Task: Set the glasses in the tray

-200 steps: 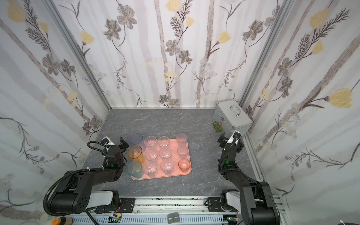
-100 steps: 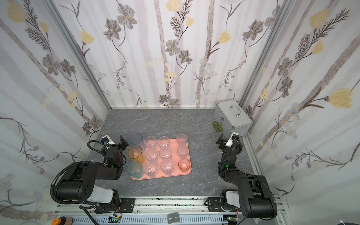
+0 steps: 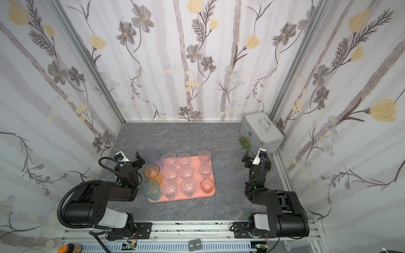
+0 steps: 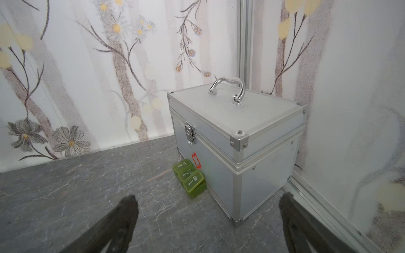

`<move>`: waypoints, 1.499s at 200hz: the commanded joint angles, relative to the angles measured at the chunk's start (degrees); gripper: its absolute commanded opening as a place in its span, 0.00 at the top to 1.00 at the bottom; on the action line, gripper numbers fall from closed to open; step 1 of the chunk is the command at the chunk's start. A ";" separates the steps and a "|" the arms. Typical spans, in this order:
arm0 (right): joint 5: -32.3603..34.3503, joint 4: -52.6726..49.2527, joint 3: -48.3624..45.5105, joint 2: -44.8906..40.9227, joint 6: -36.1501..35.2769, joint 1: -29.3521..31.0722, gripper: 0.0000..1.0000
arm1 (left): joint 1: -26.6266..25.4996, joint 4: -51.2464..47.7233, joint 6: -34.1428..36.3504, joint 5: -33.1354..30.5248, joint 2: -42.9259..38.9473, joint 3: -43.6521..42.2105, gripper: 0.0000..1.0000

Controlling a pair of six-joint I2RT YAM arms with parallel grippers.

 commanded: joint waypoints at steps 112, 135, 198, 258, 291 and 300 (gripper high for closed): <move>-0.66 3.83 0.00 0.35 -1.12 0.04 0.00 | 0.13 2.92 0.97 1.37 0.06 0.14 0.00; -0.61 3.86 0.07 0.31 -1.17 0.04 0.00 | 0.15 2.92 0.82 1.49 -0.01 0.05 0.00; -0.72 3.95 -0.06 0.33 -1.18 0.04 0.00 | 0.33 3.67 0.97 2.80 -0.11 -0.47 0.00; -0.70 3.93 -0.08 0.30 -1.14 0.04 0.00 | 0.24 14.95 4.28 8.93 5.94 -2.74 0.00; -0.70 3.95 0.02 0.37 -1.16 0.04 0.00 | 0.59 14.41 3.29 8.82 6.05 -2.88 0.00; -0.71 3.91 0.02 0.30 -1.14 0.04 0.00 | 0.57 14.36 3.37 8.89 5.94 -2.94 0.00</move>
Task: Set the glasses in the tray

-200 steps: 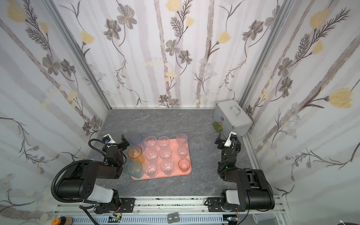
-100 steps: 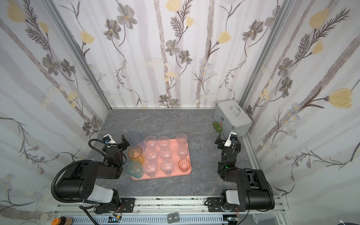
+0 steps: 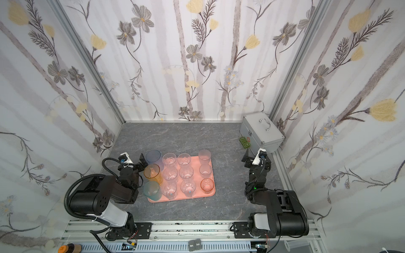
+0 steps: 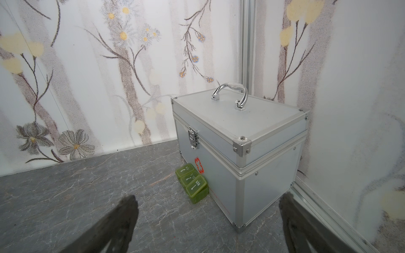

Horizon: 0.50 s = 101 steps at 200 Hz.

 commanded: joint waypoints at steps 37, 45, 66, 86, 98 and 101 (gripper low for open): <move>0.08 2.69 0.14 0.09 -0.92 0.02 0.00 | 0.06 4.46 0.59 0.41 0.14 -0.11 0.00; 0.12 2.70 0.15 0.09 -0.92 0.02 0.00 | 0.06 4.46 0.57 0.37 0.14 -0.05 0.00; 0.12 2.74 0.08 0.09 -0.92 0.02 0.00 | -0.02 4.46 0.97 1.14 0.09 -0.02 0.00; 0.21 2.78 0.07 0.10 -0.88 0.02 0.00 | -0.02 4.15 1.50 2.36 0.27 0.38 0.00; 0.22 2.74 0.06 0.09 -0.92 0.02 0.00 | -0.02 3.75 1.67 2.89 0.32 0.64 0.00; 0.17 2.73 0.08 0.09 -0.95 0.06 0.00 | -0.02 3.65 1.78 3.05 0.29 0.60 0.00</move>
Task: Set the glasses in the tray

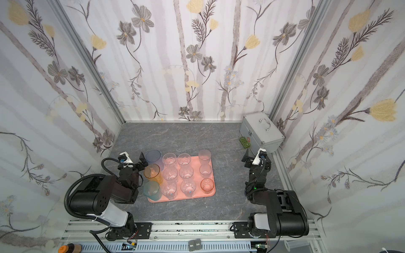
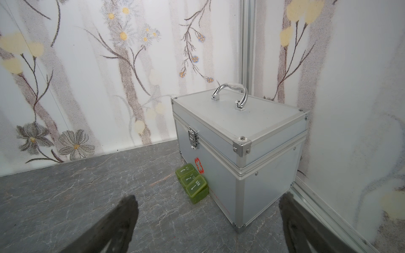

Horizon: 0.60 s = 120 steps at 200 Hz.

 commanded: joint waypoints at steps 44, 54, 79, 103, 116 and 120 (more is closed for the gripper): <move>0.37 2.45 0.37 0.18 -1.06 0.24 0.00 | -0.07 1.13 1.78 3.21 0.14 1.09 0.00; 0.46 2.42 0.34 0.18 -1.03 0.26 0.00 | -0.09 0.98 2.02 3.78 0.23 1.28 0.00; 0.54 2.36 0.35 0.18 -1.11 0.28 0.00 | -0.20 0.48 3.20 6.65 0.29 1.55 0.00; 0.58 2.31 0.43 0.18 -1.10 0.29 0.00 | -0.15 0.47 4.09 8.76 0.31 1.58 0.00; 0.61 2.19 0.50 0.18 -1.16 0.42 0.00 | -0.15 0.43 4.06 8.78 0.29 1.59 0.00; 0.69 2.19 0.50 0.17 -1.14 0.38 0.00 | -0.15 0.47 4.07 8.78 0.30 1.63 0.00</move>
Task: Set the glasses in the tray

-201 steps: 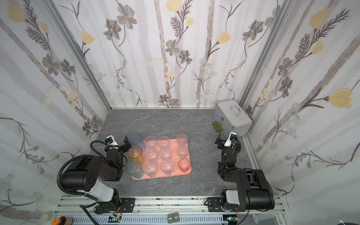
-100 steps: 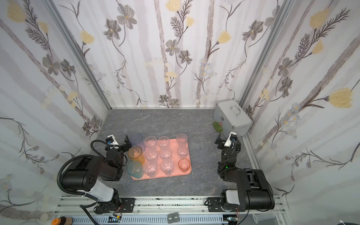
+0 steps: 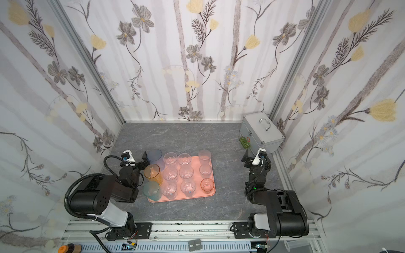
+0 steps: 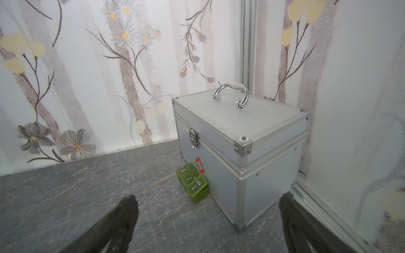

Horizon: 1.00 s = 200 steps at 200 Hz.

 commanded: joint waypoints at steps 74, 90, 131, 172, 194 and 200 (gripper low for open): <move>1.00 2.08 0.59 0.27 -1.34 0.30 0.00 | -0.13 0.78 1.39 2.63 0.19 0.54 0.00; 1.14 1.90 0.63 0.27 -1.25 0.42 0.00 | -0.64 0.42 2.31 3.16 0.30 0.72 0.00; 1.51 1.81 0.68 0.27 -1.52 0.60 0.00 | -1.32 0.30 3.09 2.95 0.15 0.67 0.00; 1.24 1.24 1.10 0.36 -2.20 1.04 0.00 | -1.63 0.27 2.21 -0.51 0.32 0.94 0.00; 1.25 1.23 1.05 0.36 -2.22 1.10 0.00 | -1.63 0.12 2.45 0.10 0.37 0.95 0.00; 1.25 1.26 1.12 0.36 -2.22 1.01 0.00 | -1.63 0.11 2.56 0.39 0.27 0.89 0.00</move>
